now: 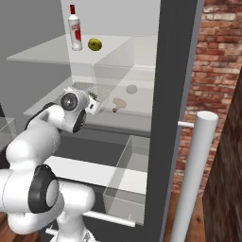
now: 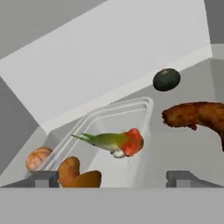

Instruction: Place the tupperware on the second highest shelf of the fridge. Make space for the tupperware among the existing items by rearranging them on the shelves if needed. Close the fridge door when finished.

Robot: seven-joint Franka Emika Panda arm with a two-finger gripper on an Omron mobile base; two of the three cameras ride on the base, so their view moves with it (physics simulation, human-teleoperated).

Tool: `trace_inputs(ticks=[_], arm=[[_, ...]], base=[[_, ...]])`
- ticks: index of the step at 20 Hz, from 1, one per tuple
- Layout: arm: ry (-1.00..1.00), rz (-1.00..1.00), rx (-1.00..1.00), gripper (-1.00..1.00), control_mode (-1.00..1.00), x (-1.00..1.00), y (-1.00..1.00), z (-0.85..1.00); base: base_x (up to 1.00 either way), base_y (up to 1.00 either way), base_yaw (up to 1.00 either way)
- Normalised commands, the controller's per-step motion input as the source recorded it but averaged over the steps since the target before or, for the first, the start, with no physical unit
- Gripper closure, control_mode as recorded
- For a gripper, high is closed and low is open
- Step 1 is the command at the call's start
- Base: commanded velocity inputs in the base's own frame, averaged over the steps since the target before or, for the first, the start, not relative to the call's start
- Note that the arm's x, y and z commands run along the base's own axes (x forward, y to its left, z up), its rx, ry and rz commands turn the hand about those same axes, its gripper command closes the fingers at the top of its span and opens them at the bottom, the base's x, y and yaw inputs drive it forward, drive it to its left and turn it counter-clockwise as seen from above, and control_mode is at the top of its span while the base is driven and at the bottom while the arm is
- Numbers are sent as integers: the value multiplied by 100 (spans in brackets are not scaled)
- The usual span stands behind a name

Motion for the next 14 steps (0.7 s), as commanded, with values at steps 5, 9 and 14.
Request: trace_inputs(ticks=[5,9,14], arm=[[-11,0,0,-100,-100,-89,0,74],[14,0,-7,-100,-100,-95,-8,100],[44,0,-21,-100,-100,-100,-4,95]], base=[[0,0,0],[0,0,0],[0,0,0]])
